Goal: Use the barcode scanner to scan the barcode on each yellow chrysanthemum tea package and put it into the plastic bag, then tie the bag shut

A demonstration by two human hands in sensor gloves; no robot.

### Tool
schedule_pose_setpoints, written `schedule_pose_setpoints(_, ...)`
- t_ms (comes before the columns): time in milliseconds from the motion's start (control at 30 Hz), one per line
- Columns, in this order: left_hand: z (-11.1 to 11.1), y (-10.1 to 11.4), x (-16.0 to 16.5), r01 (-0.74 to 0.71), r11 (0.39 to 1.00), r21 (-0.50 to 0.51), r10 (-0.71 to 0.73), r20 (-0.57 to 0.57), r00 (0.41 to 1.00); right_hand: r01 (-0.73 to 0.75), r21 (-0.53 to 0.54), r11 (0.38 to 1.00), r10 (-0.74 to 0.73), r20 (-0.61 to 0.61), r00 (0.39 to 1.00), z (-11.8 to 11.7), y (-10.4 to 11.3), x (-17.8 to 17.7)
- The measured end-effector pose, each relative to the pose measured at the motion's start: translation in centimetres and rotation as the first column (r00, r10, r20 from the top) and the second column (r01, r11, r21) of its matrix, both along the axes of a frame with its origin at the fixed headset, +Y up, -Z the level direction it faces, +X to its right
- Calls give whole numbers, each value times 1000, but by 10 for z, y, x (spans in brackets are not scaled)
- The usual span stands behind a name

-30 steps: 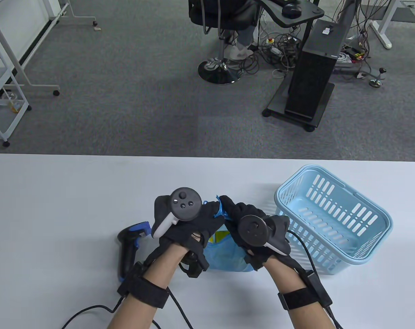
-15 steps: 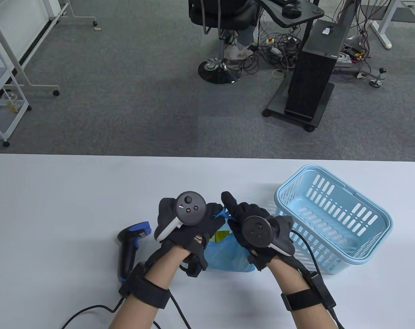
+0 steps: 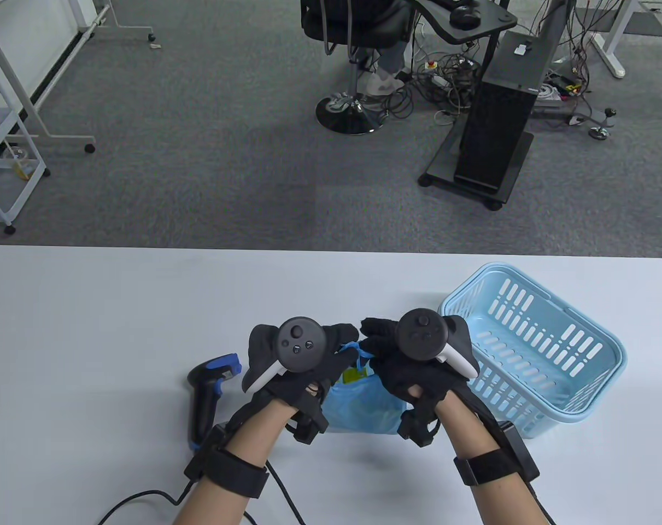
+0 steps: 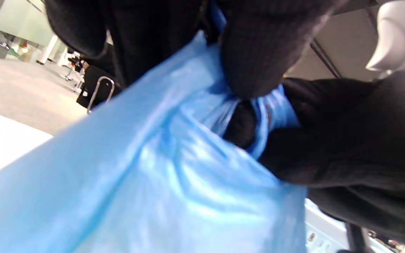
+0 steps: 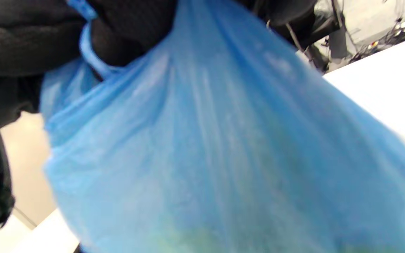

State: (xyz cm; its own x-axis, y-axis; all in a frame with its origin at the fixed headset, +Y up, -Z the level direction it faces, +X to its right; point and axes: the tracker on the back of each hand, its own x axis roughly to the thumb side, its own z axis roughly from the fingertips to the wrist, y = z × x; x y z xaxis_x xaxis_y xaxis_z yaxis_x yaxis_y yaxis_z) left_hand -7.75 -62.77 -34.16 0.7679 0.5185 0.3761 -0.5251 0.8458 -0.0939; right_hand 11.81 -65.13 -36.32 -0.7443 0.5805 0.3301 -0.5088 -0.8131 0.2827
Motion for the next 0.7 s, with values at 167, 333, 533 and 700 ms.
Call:
schedule_pose_setpoints(167, 1, 0, 0, -14, 1000, -13, 14, 33, 999, 42, -15, 999, -42, -9, 999, -1, -1, 2)
schedule_pose_setpoints(333, 2, -5, -1, 19, 997, -74, -7, 158, 987, 174, -137, 975, -179, -27, 983, -3, -5, 5)
schedule_pose_setpoints(533, 7, -15, 4, 102, 994, -31, -94, 190, 977, 225, -233, 946, -243, -51, 969, -3, -12, 7)
schedule_pose_setpoints(700, 10, -16, 8, 132, 989, 74, -141, 134, 981, 222, -282, 933, -254, -83, 964, 0, -12, 5)
